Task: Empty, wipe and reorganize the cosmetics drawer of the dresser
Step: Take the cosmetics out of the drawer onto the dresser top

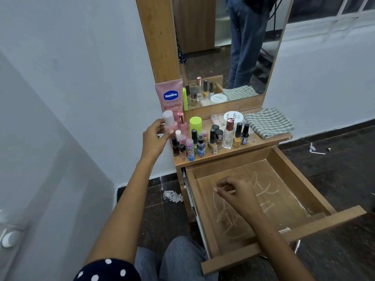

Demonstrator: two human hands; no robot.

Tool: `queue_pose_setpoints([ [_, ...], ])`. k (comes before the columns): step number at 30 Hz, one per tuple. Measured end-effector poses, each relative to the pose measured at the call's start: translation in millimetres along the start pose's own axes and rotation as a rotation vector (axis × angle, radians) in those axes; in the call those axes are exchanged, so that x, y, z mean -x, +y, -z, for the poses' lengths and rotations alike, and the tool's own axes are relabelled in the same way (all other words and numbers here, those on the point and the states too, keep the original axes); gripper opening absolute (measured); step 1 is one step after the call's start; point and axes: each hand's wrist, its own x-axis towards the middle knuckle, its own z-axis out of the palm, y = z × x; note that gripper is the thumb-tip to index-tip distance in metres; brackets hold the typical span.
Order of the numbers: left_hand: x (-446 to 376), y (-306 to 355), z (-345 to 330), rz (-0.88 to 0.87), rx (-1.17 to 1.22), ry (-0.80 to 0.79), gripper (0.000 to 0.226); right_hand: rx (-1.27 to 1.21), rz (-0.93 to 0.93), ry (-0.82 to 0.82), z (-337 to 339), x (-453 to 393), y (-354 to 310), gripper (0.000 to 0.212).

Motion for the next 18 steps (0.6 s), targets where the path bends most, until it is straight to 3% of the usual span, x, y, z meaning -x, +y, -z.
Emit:
queue_pose_setpoints([
  [10,8.9,-1.6,4.7,-0.032,-0.012,0.050,0.037,0.014,-0.003,-0.016,1.0,0.0,-1.2,0.008],
  [12,19.6,-2.4,4.6,-0.024,-0.012,0.135,0.033,0.021,-0.007,-0.020,1.0,0.2,-1.6,0.008],
  [16,67.0,8.3,-5.7,-0.070,-0.099,0.496,0.024,0.035,-0.027,-0.016,1.3,-0.1,-3.2,0.009],
  [18,99.2,20.6,-19.1,-0.160,-0.118,0.537,0.019,0.048,-0.042,-0.001,2.1,0.4,-4.4,0.009],
])
